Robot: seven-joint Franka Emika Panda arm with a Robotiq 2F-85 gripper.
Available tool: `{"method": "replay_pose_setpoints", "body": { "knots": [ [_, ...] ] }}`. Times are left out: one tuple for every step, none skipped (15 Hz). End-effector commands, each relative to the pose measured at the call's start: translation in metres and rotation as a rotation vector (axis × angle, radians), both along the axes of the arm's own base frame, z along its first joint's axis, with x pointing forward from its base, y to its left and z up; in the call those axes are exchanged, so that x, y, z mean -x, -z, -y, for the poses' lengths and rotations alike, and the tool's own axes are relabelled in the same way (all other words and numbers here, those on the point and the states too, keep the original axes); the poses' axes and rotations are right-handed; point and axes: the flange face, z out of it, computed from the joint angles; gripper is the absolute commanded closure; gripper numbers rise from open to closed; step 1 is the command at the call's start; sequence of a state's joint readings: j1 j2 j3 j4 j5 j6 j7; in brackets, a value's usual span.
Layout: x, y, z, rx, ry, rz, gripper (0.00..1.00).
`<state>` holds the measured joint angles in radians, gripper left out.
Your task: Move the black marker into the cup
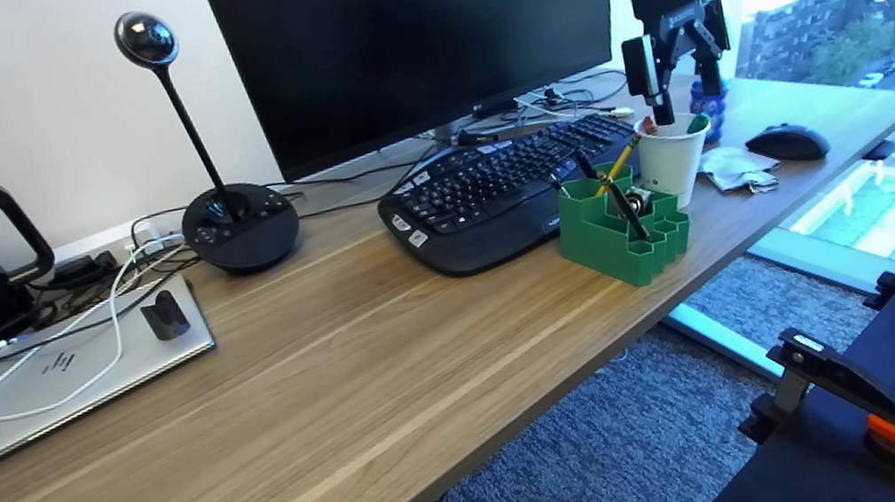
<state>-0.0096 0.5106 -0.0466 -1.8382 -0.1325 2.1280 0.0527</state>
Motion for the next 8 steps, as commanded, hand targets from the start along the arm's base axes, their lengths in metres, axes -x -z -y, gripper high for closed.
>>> {"method": "replay_pose_setpoints", "body": {
  "knots": [
    [-0.0071, -0.0007, -0.0035, -0.008, 0.003, -0.005, 0.0],
    [-0.0074, 0.0, -0.0034, -0.007, 0.003, -0.003, 0.0],
    [-0.0078, 0.0007, -0.003, -0.008, 0.003, 0.001, 0.0],
    [-0.0079, 0.0013, -0.0027, -0.01, 0.001, 0.002, 0.01],
    [-0.0079, 0.0019, -0.0025, -0.014, -0.002, 0.004, 0.01],
    [-0.008, 0.0027, -0.0025, -0.019, -0.004, 0.007, 0.0],
    [-0.0081, 0.0035, -0.0026, -0.026, -0.006, 0.008, 0.0],
    [-0.0084, 0.0038, -0.0029, -0.029, -0.01, 0.012, 0.0]
  ]
}}
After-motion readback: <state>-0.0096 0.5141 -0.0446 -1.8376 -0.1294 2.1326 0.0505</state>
